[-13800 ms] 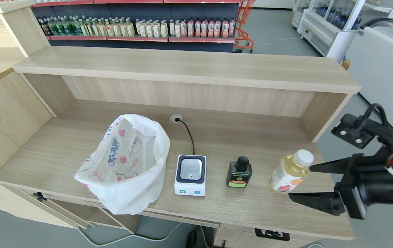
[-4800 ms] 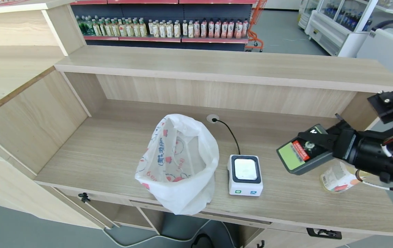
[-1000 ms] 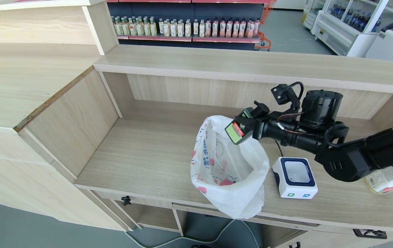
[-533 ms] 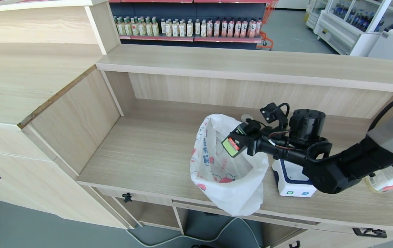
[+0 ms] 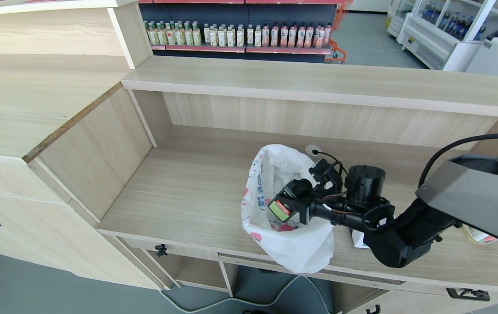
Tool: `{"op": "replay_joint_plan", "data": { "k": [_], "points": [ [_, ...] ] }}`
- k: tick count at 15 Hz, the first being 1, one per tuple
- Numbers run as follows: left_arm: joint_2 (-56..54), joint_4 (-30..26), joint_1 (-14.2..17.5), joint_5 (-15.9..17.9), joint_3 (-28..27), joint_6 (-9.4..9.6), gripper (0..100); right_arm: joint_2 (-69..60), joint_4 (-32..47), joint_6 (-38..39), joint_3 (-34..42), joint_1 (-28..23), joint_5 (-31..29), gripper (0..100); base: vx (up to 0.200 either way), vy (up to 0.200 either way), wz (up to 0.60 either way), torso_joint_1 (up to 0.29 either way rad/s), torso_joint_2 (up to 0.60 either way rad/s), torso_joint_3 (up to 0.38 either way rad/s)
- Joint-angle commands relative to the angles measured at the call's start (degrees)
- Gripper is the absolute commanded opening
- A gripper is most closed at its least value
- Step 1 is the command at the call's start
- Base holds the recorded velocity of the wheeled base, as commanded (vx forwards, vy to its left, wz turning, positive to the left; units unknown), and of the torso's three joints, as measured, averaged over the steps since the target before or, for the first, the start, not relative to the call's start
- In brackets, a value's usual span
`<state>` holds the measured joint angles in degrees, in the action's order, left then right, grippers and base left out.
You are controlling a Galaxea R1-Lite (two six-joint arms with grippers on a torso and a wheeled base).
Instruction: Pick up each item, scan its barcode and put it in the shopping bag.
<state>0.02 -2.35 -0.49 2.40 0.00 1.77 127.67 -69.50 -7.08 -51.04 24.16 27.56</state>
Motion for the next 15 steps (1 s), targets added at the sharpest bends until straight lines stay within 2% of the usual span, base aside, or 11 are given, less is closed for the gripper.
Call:
{"op": "replay_joint_plan", "data": {
  "k": [1,6,7,10,13,15],
  "points": [
    [0.0,0.0,0.0,0.0,0.0,-0.01,100,2.9,0.0,-1.3,0.1,0.3,0.0,0,0.0,0.0,0.0,0.0,0.0,0.0],
    [0.0,0.0,0.0,0.0,0.0,-0.01,100,4.7,0.2,-6.3,-0.1,0.0,-0.1,0,0.0,0.0,0.0,0.0,0.0,0.0],
    [0.0,0.0,0.0,0.0,0.0,-0.01,100,4.7,0.2,-7.5,-0.1,-0.1,0.0,100,0.0,0.0,0.0,0.0,0.0,0.0],
    [0.0,0.0,0.0,0.0,0.0,-0.01,100,2.1,0.0,-7.4,1.6,-1.3,-0.1,100,0.0,0.0,0.0,0.0,0.0,0.0],
    [0.0,0.0,0.0,0.0,0.0,-0.01,100,-6.5,0.4,3.7,5.3,-3.2,0.0,100,0.0,0.0,0.0,0.0,0.0,0.0],
    [0.0,0.0,0.0,0.1,0.0,-0.01,100,-12.9,1.3,7.4,7.4,-4.5,0.0,100,0.0,0.0,0.0,0.0,0.0,0.0]
  ]
}}
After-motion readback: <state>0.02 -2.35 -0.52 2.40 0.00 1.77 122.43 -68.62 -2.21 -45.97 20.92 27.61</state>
